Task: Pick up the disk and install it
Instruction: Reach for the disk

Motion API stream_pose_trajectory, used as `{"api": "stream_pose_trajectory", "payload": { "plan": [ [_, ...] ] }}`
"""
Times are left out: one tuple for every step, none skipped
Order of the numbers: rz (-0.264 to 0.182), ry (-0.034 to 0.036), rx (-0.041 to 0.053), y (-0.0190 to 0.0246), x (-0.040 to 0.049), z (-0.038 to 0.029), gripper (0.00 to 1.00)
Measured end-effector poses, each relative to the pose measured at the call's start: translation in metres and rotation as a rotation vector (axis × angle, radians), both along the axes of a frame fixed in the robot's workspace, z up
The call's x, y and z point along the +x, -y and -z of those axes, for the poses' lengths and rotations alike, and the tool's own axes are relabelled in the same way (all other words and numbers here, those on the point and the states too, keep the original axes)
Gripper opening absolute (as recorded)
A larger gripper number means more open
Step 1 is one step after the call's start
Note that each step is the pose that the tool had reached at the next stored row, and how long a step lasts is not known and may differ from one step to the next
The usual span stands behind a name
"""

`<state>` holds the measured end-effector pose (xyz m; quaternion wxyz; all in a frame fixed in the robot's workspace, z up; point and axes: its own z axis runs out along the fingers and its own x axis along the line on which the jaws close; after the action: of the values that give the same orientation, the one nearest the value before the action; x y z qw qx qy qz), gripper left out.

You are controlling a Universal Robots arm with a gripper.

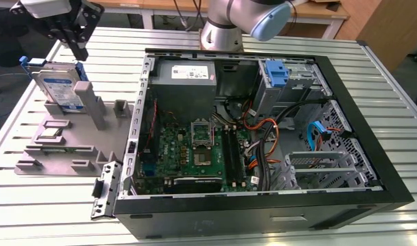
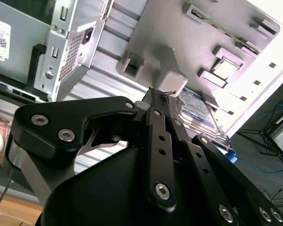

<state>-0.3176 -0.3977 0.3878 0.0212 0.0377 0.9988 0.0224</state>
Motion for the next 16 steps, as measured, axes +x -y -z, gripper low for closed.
{"api": "stream_pose_trajectory", "payload": {
  "plan": [
    [0.0,0.0001,-0.0001,0.0,-0.0029,0.0001,0.11],
    [0.0,0.0005,-0.0001,-0.0001,-0.0058,0.0002,0.11],
    [0.0,0.0008,0.0,-0.0001,-0.0091,0.0004,0.11],
    [0.0,0.0011,0.0,-0.0001,-0.0121,0.0006,0.11],
    [0.0,0.0012,0.0,-0.0002,-0.015,0.0007,0.11],
    [0.0,0.0013,-0.0001,-0.0002,-0.0181,0.0008,0.11],
    [0.0,0.0016,0.0,-0.0003,-0.021,0.001,0.11],
    [0.0,0.0017,-0.0001,-0.0003,-0.024,0.0011,0.11],
    [0.0,0.0019,0.0,-0.0004,-0.0271,0.0013,0.11],
    [0.0,0.002,0.0,-0.0004,-0.0299,0.0014,0.11],
    [0.0,0.0021,0.0,-0.0005,-0.0326,0.0015,0.11],
    [0.0,0.0022,0.0,-0.0005,-0.0351,0.0017,0.11],
    [0.0,0.0022,0.0,-0.0006,-0.0377,0.0018,0.11],
    [0.0,0.0023,0.0,-0.0006,-0.0403,0.0019,0.11],
    [0.0,0.0022,-0.0001,-0.0006,-0.0428,0.0019,0.11],
    [0.0,0.0023,-0.0001,-0.0006,-0.0451,0.0021,0.11]
  ]
}}
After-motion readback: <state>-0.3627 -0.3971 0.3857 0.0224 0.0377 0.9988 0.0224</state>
